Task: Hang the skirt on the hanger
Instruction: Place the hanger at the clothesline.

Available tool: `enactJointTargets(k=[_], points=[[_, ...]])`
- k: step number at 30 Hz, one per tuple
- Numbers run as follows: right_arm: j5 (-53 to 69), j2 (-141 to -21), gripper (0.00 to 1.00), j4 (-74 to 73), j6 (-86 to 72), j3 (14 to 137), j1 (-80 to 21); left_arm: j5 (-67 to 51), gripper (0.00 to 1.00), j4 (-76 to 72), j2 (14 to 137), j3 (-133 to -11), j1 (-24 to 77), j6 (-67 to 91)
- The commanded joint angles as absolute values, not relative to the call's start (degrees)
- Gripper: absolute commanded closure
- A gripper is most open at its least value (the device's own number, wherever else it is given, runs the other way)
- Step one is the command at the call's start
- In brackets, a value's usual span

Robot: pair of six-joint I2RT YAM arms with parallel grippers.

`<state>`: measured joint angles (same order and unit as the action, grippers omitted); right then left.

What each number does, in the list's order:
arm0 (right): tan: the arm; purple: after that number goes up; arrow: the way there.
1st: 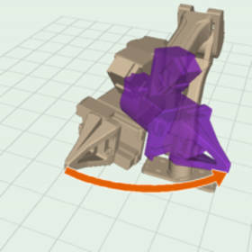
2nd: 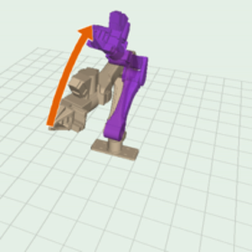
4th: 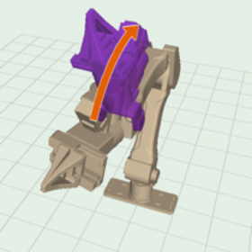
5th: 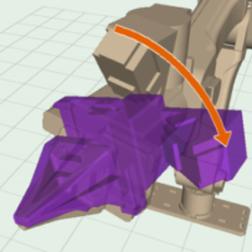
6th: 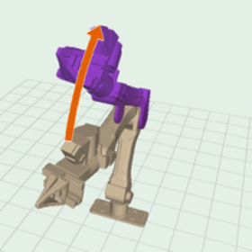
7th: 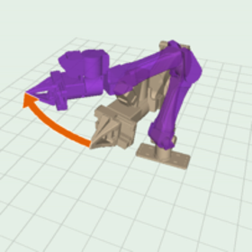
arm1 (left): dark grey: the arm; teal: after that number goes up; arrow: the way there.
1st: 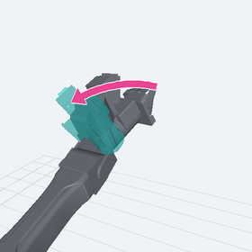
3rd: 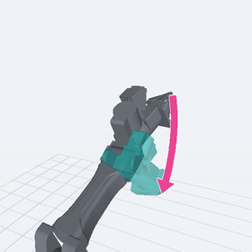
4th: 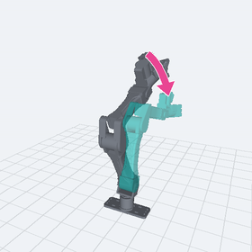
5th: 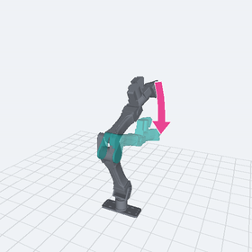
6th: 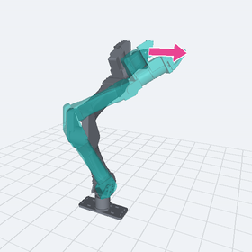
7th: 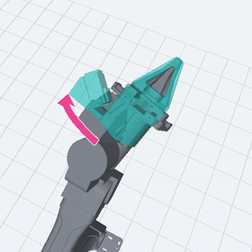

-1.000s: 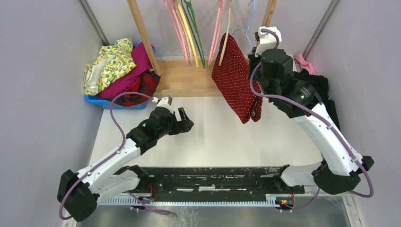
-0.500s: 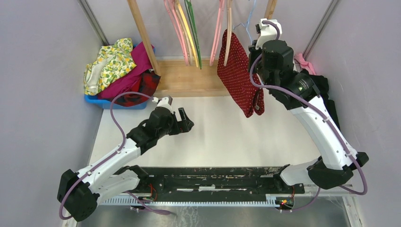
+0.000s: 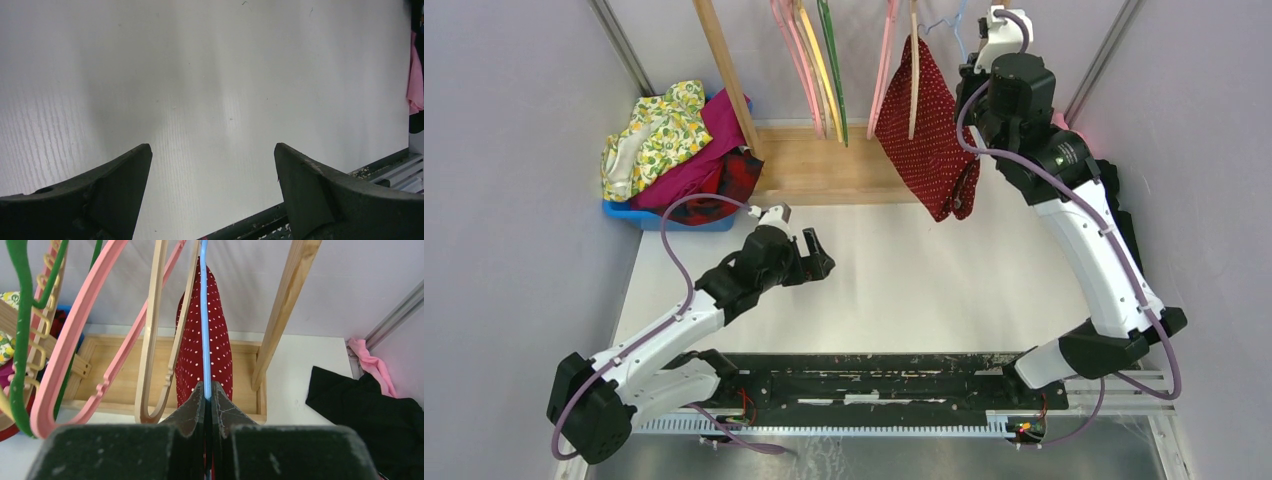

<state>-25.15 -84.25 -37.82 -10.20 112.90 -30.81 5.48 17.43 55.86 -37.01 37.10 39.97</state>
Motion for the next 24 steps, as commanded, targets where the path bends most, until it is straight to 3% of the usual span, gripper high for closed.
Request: enactJointTargets(k=[1,17,24], points=[[-22.8,-85.5,0.99,-30.6,-10.2,118.3,-28.0,5.4,0.01,14.6,56.6,-39.1,37.2,36.8],[-13.0,-93.6,0.99,-30.3,-13.9,122.1,-21.0,6.1,0.01,14.5,57.2,-39.3,37.3,36.9],[-11.8,-92.9,0.99,-30.1,-15.2,118.4,-19.6,6.2,0.01,14.8,57.2,-39.1,37.3,37.1]])
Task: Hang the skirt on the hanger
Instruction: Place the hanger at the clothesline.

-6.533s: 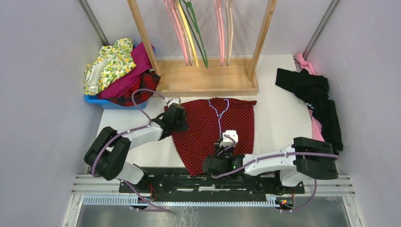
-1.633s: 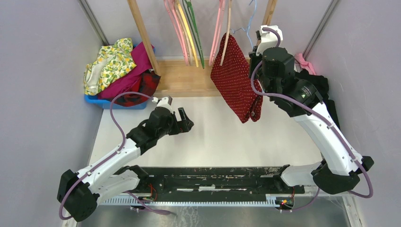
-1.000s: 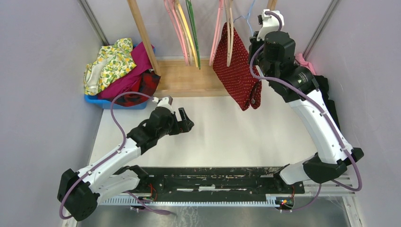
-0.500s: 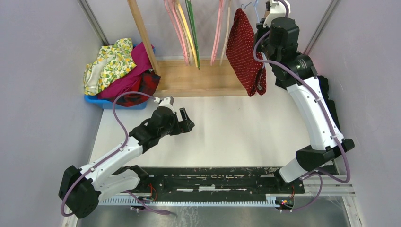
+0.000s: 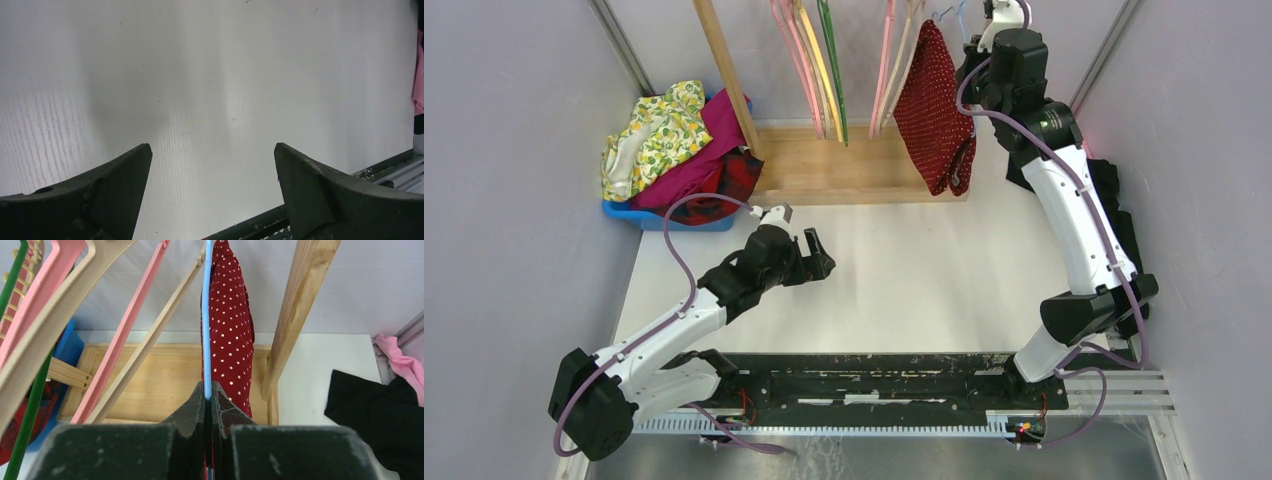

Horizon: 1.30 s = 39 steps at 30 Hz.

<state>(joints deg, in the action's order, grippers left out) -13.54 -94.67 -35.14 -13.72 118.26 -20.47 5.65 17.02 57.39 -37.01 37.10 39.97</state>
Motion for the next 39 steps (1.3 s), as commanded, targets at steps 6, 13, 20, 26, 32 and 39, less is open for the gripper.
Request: enactJointTargets(k=[6,13,20,26,32,39], points=[[-11.1,-90.0,0.56,-31.8,-16.5,115.2,-18.9,7.1,0.01,15.8,56.4,-39.5,37.3,36.9],[-10.8,-81.5,0.4,-32.4,-17.8,106.4,-18.2,7.8,0.01,17.6,55.8,-40.5,37.3,37.0],[-13.5,-66.0,0.22,-37.6,-19.0,91.6,-17.8,11.0,0.01,22.9,53.4,-43.7,37.3,36.4],[-11.8,-49.3,0.04,-45.7,-22.9,74.8,-17.8,15.4,0.01,29.4,52.4,-49.3,37.2,35.5],[-2.4,-35.2,0.03,-46.2,-28.2,57.8,-17.8,19.4,0.01,34.4,52.9,-55.5,35.8,34.2],[7.2,-32.8,0.07,-44.2,-28.9,50.8,-17.8,20.5,0.01,36.5,55.1,-59.6,26.3,32.4]])
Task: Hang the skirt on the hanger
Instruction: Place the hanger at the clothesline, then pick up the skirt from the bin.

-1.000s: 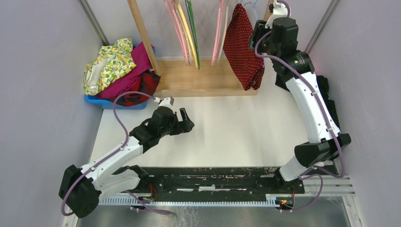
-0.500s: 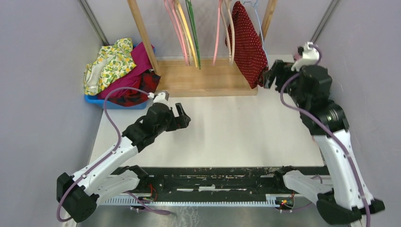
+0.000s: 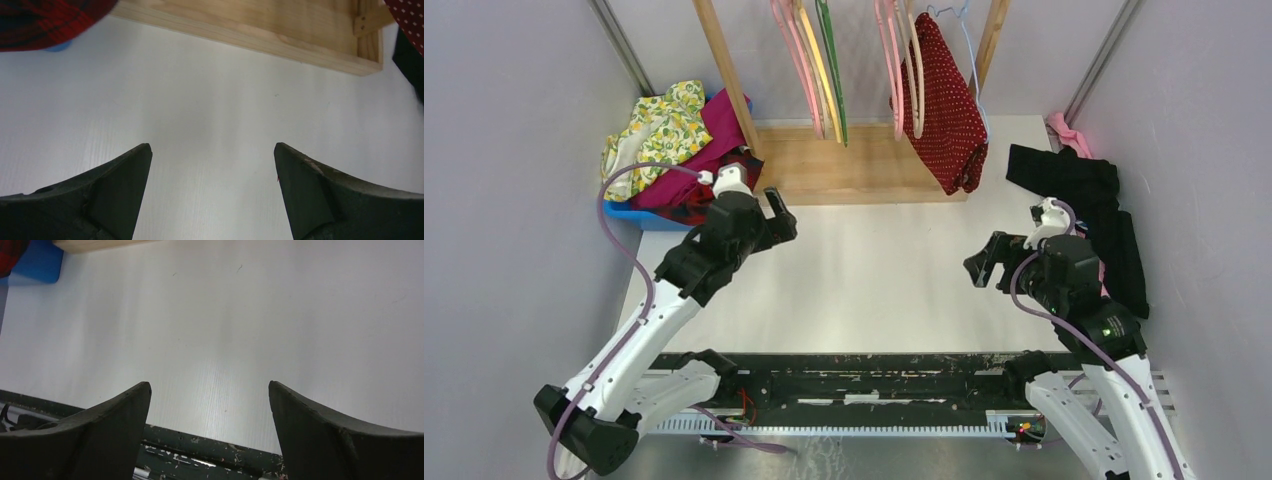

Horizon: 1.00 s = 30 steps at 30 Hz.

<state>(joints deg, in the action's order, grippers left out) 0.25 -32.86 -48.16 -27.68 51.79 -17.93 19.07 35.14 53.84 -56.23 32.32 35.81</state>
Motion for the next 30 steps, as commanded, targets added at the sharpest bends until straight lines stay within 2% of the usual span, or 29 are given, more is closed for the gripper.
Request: enactJointTargets(k=[1,4,16,20,24,30], points=[[8.3,-33.0,0.08,-43.7,-28.6,50.5,-17.9,19.4,0.01,36.3,55.6,-60.2,23.7,31.9],[10.8,-33.5,0.08,-42.4,-28.2,49.6,-17.9,17.4,0.01,34.8,57.3,-62.0,17.2,31.3],[16.0,-32.8,0.1,-38.5,-29.4,44.3,-17.9,14.9,0.01,25.7,73.4,-71.9,4.5,32.3],[16.7,-33.4,0.1,-38.0,-28.8,43.2,-17.9,12.8,0.01,25.0,78.4,-73.4,3.2,32.2],[17.9,-34.4,0.1,-35.6,-29.1,41.6,-17.9,11.2,0.01,23.1,78.7,-69.5,3.5,31.9],[19.8,-35.6,0.1,-31.1,-30.9,38.5,-17.9,18.0,0.01,24.2,80.2,-67.6,5.3,27.6]])
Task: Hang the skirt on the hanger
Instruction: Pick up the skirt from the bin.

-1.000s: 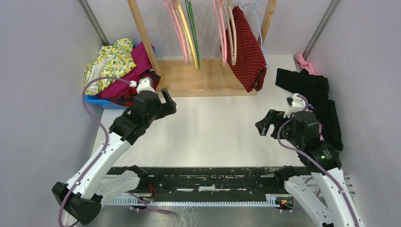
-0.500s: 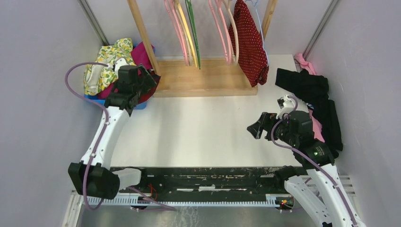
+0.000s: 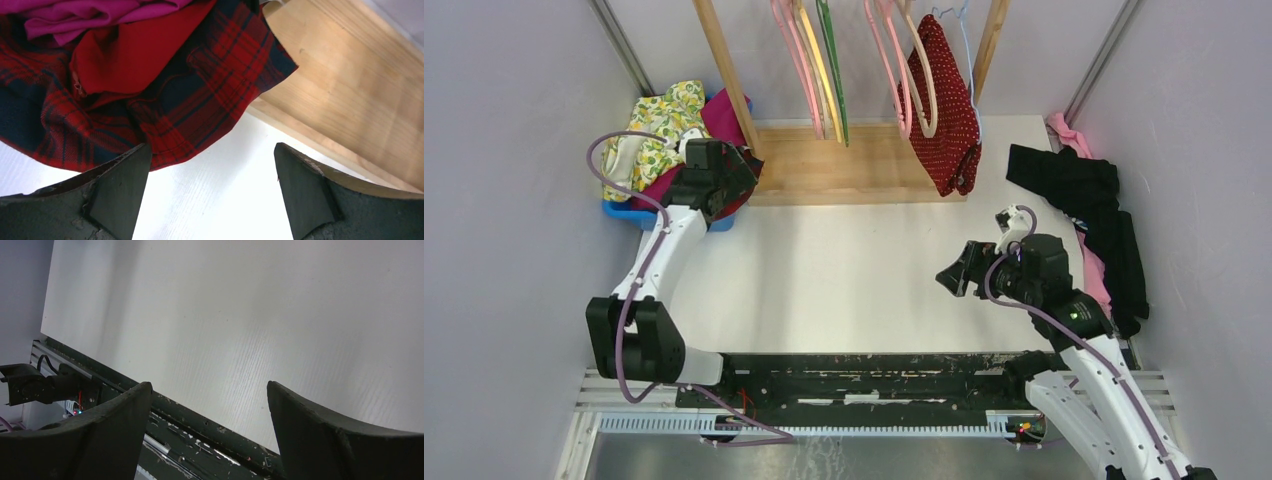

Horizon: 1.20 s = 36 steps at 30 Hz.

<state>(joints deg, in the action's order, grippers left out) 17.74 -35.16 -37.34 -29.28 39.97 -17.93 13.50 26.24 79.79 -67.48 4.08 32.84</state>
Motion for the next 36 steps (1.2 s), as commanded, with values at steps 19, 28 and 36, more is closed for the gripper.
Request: enactJointTargets(k=[19,28,36], points=[[21.5,-35.1,0.11,-28.8,-33.1,35.7,-17.9,40.0,0.23,26.3,92.6,-72.6,14.5,25.5],[21.7,-34.8,0.11,-29.3,-32.7,35.8,-17.9,41.4,0.71,27.0,94.9,-76.0,14.4,24.9],[22.0,-34.3,0.12,-29.3,-33.0,35.9,-17.9,40.5,0.97,28.7,89.6,-77.9,14.3,25.2]])
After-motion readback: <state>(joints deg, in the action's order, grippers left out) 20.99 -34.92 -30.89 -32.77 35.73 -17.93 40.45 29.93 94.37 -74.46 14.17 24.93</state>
